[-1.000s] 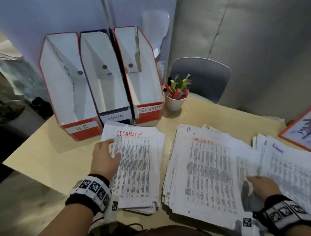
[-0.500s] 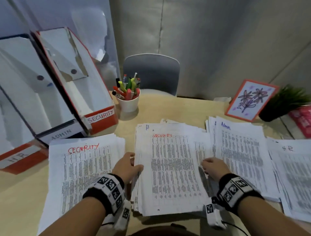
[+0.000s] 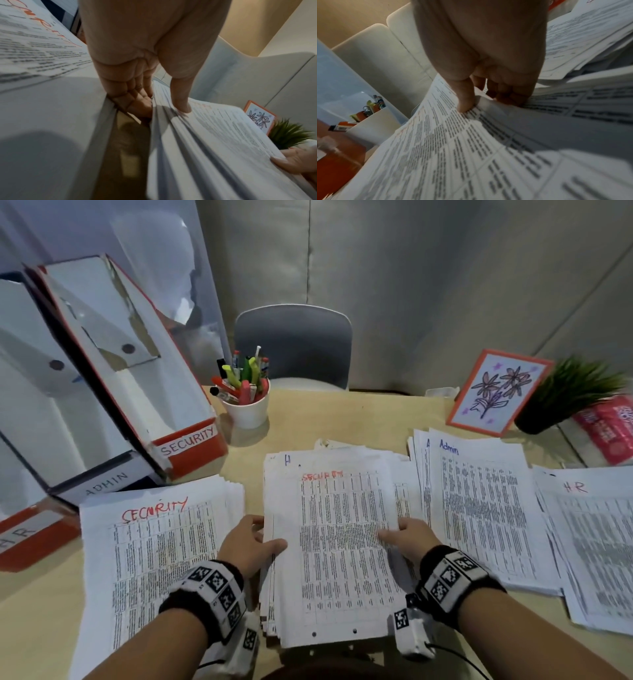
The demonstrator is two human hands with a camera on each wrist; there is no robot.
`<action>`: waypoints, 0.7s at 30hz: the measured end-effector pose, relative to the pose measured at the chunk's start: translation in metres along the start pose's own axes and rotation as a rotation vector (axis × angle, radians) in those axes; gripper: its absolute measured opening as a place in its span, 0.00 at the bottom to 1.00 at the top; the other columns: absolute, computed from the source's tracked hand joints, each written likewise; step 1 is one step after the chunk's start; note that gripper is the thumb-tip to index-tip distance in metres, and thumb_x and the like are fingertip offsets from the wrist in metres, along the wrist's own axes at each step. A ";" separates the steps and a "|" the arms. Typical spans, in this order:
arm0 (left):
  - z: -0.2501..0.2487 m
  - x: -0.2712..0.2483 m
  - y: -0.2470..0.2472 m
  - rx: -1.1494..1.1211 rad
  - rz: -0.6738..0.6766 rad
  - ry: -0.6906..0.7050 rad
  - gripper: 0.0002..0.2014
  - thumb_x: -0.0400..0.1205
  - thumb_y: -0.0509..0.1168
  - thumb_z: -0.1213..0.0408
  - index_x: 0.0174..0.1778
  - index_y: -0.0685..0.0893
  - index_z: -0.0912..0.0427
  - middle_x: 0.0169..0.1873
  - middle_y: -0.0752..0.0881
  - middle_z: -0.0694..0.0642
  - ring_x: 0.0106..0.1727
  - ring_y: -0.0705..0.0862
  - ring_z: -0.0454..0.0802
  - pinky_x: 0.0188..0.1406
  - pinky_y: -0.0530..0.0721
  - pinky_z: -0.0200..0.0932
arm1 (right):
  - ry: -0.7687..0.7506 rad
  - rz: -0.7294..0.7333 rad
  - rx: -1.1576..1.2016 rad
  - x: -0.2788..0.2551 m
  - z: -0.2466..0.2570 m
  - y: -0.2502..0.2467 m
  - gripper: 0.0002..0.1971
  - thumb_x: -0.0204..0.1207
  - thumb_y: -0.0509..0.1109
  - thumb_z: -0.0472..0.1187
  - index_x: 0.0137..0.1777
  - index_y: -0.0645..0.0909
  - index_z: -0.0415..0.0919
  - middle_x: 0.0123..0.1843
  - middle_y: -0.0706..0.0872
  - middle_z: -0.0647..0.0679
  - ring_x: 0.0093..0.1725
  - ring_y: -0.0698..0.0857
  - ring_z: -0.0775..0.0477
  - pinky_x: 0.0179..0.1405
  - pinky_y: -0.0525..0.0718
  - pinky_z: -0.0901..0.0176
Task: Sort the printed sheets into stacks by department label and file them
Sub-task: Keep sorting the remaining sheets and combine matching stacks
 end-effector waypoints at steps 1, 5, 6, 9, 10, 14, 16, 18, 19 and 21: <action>0.000 0.000 0.000 -0.008 -0.005 -0.002 0.30 0.70 0.78 0.52 0.66 0.74 0.53 0.59 0.84 0.52 0.56 0.82 0.50 0.55 0.78 0.44 | 0.027 0.001 0.007 0.002 -0.004 -0.003 0.08 0.79 0.69 0.41 0.48 0.73 0.37 0.53 0.79 0.44 0.53 0.78 0.47 0.53 0.77 0.56; 0.002 0.001 0.000 0.003 -0.036 -0.012 0.32 0.72 0.75 0.45 0.68 0.74 0.54 0.62 0.82 0.52 0.58 0.80 0.50 0.57 0.77 0.45 | 0.060 -0.013 0.177 0.004 -0.010 -0.012 0.15 0.81 0.62 0.35 0.66 0.74 0.31 0.66 0.79 0.38 0.63 0.80 0.39 0.64 0.78 0.48; 0.002 0.001 0.001 0.009 -0.039 -0.015 0.33 0.72 0.75 0.45 0.68 0.73 0.54 0.62 0.82 0.53 0.58 0.80 0.50 0.58 0.77 0.45 | 0.037 -0.033 0.304 0.002 -0.011 -0.014 0.10 0.79 0.61 0.31 0.58 0.77 0.33 0.60 0.83 0.41 0.57 0.81 0.40 0.61 0.79 0.49; -0.002 0.001 0.003 0.021 -0.045 0.000 0.38 0.71 0.76 0.46 0.72 0.69 0.57 0.66 0.79 0.56 0.58 0.77 0.48 0.59 0.75 0.44 | 0.045 -0.159 0.730 0.004 -0.030 -0.030 0.10 0.58 0.64 0.32 0.40 0.77 0.43 0.37 0.83 0.51 0.48 0.82 0.41 0.57 0.79 0.46; -0.003 0.002 0.004 0.017 -0.045 0.001 0.42 0.69 0.77 0.45 0.74 0.67 0.58 0.69 0.77 0.57 0.61 0.77 0.49 0.61 0.75 0.44 | 0.068 -0.204 0.813 0.003 -0.037 -0.036 0.11 0.56 0.64 0.33 0.41 0.79 0.38 0.33 0.82 0.49 0.41 0.83 0.42 0.48 0.83 0.50; -0.009 -0.002 0.009 0.125 -0.071 0.002 0.59 0.59 0.74 0.29 0.79 0.57 0.55 0.76 0.67 0.57 0.74 0.73 0.55 0.69 0.76 0.53 | 0.152 -0.365 1.001 -0.013 -0.045 -0.068 0.13 0.74 0.58 0.30 0.29 0.71 0.40 0.10 0.70 0.54 0.08 0.64 0.59 0.08 0.60 0.76; -0.017 -0.007 0.014 0.234 -0.097 0.009 0.61 0.58 0.71 0.26 0.80 0.51 0.50 0.75 0.63 0.57 0.73 0.72 0.57 0.66 0.76 0.54 | 0.137 -0.403 1.070 -0.012 -0.053 -0.077 0.14 0.76 0.56 0.30 0.29 0.70 0.42 0.11 0.71 0.53 0.07 0.65 0.59 0.09 0.63 0.75; -0.025 -0.011 0.022 0.340 -0.095 0.027 0.65 0.55 0.68 0.22 0.81 0.43 0.47 0.75 0.60 0.58 0.74 0.70 0.59 0.67 0.76 0.56 | 0.150 -0.414 1.093 -0.012 -0.061 -0.082 0.14 0.76 0.56 0.31 0.29 0.71 0.42 0.14 0.73 0.52 0.08 0.65 0.59 0.11 0.66 0.73; -0.028 -0.012 0.026 0.398 -0.091 0.041 0.67 0.53 0.65 0.19 0.81 0.40 0.46 0.75 0.58 0.58 0.75 0.69 0.60 0.67 0.76 0.57 | 0.152 -0.416 1.100 -0.014 -0.063 -0.084 0.15 0.77 0.56 0.31 0.29 0.70 0.42 0.13 0.73 0.53 0.07 0.65 0.60 0.09 0.64 0.74; -0.032 -0.013 0.033 0.516 -0.084 0.060 0.70 0.50 0.61 0.15 0.81 0.35 0.46 0.76 0.57 0.59 0.76 0.64 0.60 0.67 0.75 0.58 | 0.143 -0.396 1.129 -0.021 -0.057 -0.084 0.16 0.79 0.54 0.30 0.30 0.69 0.42 0.10 0.71 0.54 0.06 0.66 0.61 0.05 0.60 0.77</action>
Point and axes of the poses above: each hand's wrist, its own x-axis towards the middle knuckle, its own y-axis out of the palm, z = x × y, the point moved 9 cm from there along x, towards the middle knuckle
